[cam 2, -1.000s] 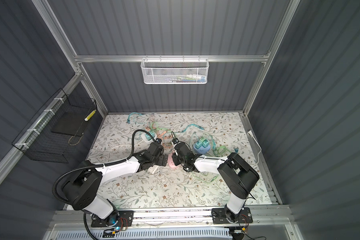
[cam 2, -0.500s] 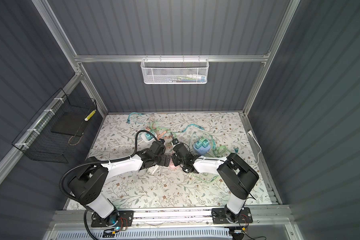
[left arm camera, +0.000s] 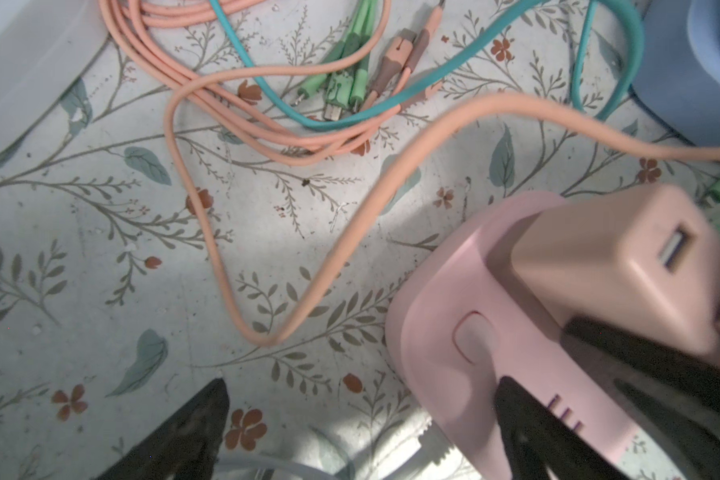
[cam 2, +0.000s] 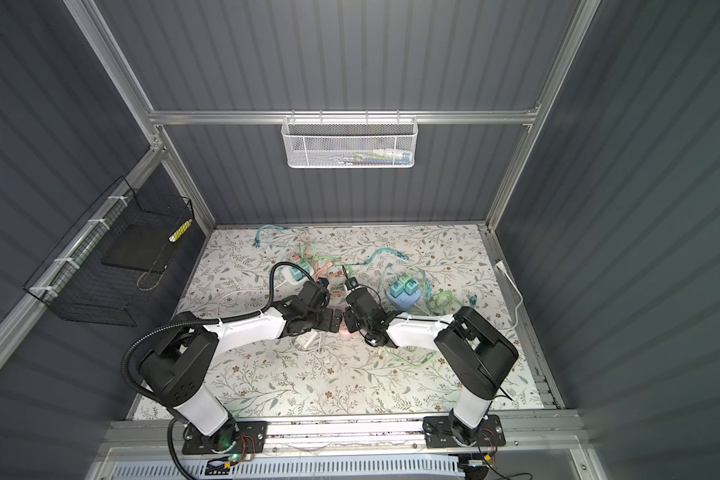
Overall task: Pull the plug off the socket
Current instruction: 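Close the right gripper on the pink charger while the left gripper steadies the strip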
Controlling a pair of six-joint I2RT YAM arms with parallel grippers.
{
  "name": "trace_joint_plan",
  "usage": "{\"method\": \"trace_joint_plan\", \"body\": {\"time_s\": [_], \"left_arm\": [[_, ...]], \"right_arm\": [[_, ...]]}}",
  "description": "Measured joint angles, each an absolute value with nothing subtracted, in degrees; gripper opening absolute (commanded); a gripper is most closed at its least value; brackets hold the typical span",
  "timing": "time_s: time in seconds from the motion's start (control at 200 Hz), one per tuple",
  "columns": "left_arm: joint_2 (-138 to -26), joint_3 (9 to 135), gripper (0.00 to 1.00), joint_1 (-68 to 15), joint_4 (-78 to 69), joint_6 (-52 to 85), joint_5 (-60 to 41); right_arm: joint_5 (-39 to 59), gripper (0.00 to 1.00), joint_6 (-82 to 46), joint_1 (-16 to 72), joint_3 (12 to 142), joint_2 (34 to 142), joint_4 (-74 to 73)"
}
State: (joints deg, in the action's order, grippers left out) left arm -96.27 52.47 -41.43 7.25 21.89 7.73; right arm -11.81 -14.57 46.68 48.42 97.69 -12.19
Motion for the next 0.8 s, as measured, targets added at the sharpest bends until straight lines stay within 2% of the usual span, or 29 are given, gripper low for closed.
{"method": "trace_joint_plan", "body": {"time_s": [0.801], "left_arm": [[-97.80, 53.80, 1.00, -41.15, 7.20, 23.94, 7.40]], "right_arm": [[-14.20, 0.10, -17.58, 47.83, 48.01, 96.57, -11.44]]}}
